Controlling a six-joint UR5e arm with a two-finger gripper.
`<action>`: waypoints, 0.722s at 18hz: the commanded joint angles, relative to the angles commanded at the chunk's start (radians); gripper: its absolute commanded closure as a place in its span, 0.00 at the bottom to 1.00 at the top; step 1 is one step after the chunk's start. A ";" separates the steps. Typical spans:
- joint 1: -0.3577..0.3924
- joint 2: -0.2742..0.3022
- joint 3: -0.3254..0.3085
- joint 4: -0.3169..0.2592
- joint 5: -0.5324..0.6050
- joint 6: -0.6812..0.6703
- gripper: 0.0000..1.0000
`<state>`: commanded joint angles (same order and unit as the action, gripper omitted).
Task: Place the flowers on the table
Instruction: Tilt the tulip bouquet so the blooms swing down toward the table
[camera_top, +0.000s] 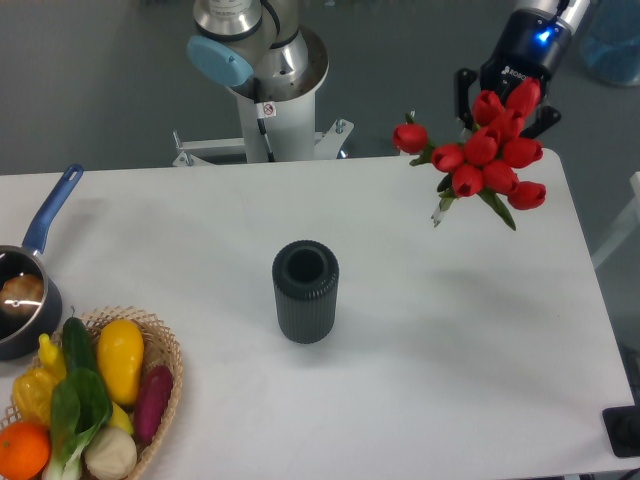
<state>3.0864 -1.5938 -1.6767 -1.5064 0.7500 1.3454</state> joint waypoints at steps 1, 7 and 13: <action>-0.005 0.003 0.000 0.000 0.012 -0.003 0.68; -0.035 -0.009 0.031 0.002 0.094 -0.083 0.68; -0.135 -0.072 0.113 0.047 0.230 -0.211 0.68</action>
<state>2.9516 -1.6658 -1.5632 -1.4591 0.9799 1.1339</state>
